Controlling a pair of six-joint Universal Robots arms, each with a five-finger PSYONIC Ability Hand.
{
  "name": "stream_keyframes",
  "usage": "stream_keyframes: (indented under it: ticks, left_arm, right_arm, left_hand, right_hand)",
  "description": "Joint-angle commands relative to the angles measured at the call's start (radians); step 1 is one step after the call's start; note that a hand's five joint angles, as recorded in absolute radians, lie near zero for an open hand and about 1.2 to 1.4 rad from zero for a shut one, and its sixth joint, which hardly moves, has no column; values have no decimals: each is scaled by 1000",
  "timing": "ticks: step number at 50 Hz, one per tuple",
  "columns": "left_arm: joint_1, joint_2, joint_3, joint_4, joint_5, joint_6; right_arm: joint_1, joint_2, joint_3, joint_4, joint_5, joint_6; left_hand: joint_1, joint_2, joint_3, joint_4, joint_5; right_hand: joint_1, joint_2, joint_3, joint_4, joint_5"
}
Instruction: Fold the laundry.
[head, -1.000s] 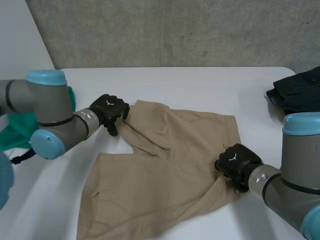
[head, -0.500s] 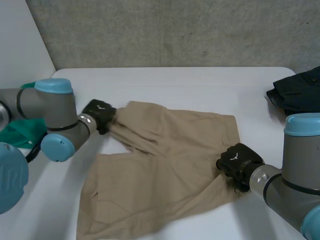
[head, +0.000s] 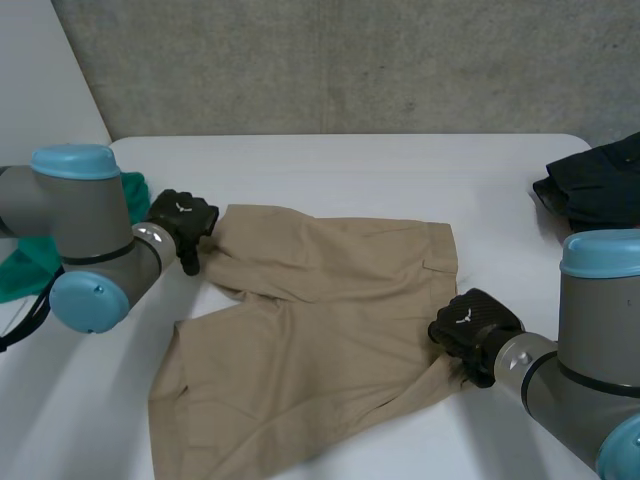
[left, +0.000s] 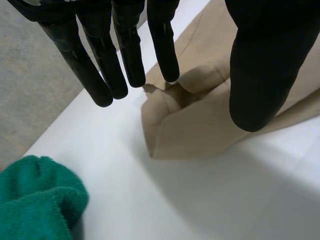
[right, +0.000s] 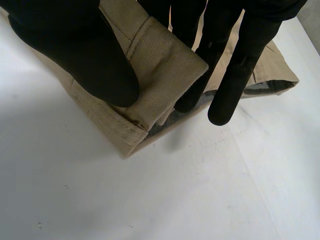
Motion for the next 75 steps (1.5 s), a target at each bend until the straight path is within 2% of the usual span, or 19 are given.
stream_keyframes:
  ticks: [1,4,8,13,17,21,26,30,31,34,40,45,49,53,64,70,71,75]
  left_arm:
    - [6,-62,17,-2,15,-3]
    - [9,-87,37,-3,16,-9]
    - [12,-93,53,-11,22,-29]
    - [14,-9,-1,-19,-8,-98]
    - [43,51,-62,36,-74,-133]
    - [57,49,-94,98,-97,-89]
    - [51,40,-107,95,-96,0]
    - [37,60,-111,83,-91,14]
    - [31,74,-117,80,-94,6]
    - [29,110,-134,74,-99,-8]
    - [29,201,-202,60,-79,-52]
    - [31,207,-233,70,12,-64]
    - [54,142,-202,72,87,-66]
    - [71,73,-151,60,116,-78]
    - [92,-29,-95,72,197,-112]
    - [98,-53,-84,90,194,-107]
    - [98,-55,-82,92,194,-107]
    - [103,-57,-81,90,191,-104]
  right_arm:
    - [4,-1,7,0,0,0]
    - [6,0,10,0,0,0]
    - [1,4,12,-1,0,-3]
    - [-9,1,10,-1,4,-4]
    - [-11,-3,9,-1,4,-4]
    - [-6,-4,7,-1,4,-4]
    - [9,0,7,-1,6,-4]
    - [17,-1,9,-1,9,-1]
    - [17,-3,10,-1,9,-1]
    - [15,-4,7,-6,9,0]
    - [12,-7,6,-15,9,7]
    - [14,-6,6,-15,9,7]
    - [17,-4,9,-14,10,3]
    - [17,-4,9,-14,10,7]
    - [11,-7,10,-12,10,7]
    - [6,-7,12,-14,10,3]
    - [6,-6,12,-14,10,3]
    - [3,-4,12,-14,10,2]
  left_hand:
    - [119,122,126,116,120]
    - [271,275,278,269,272]
    - [816,820,823,814,817]
    - [817,821,825,815,818]
    - [817,821,825,815,818]
    - [817,821,825,815,818]
    - [817,821,825,815,818]
    - [457,461,465,455,458]
    - [267,271,275,265,268]
    - [87,91,95,85,88]
    - [-22,-18,-15,-24,-21]
    - [22,25,29,19,23]
    - [212,216,220,210,213]
    - [327,331,335,325,328]
    - [157,161,165,155,158]
    - [186,190,194,184,187]
    - [215,219,223,213,216]
    - [793,797,800,791,794]
  right_hand:
    - [303,212,207,198,197]
    - [303,212,207,198,197]
    - [303,212,207,198,197]
    - [303,212,207,198,197]
    - [303,212,207,198,197]
    - [303,212,207,198,197]
    - [303,212,207,198,197]
    - [303,212,207,198,197]
    - [303,212,207,198,197]
    - [303,212,207,198,197]
    - [303,212,207,198,197]
    - [303,212,207,198,197]
    - [303,212,207,198,197]
    - [303,212,207,198,197]
    - [303,212,207,198,197]
    - [303,212,207,198,197]
    - [303,212,207,198,197]
    - [303,212,207,198,197]
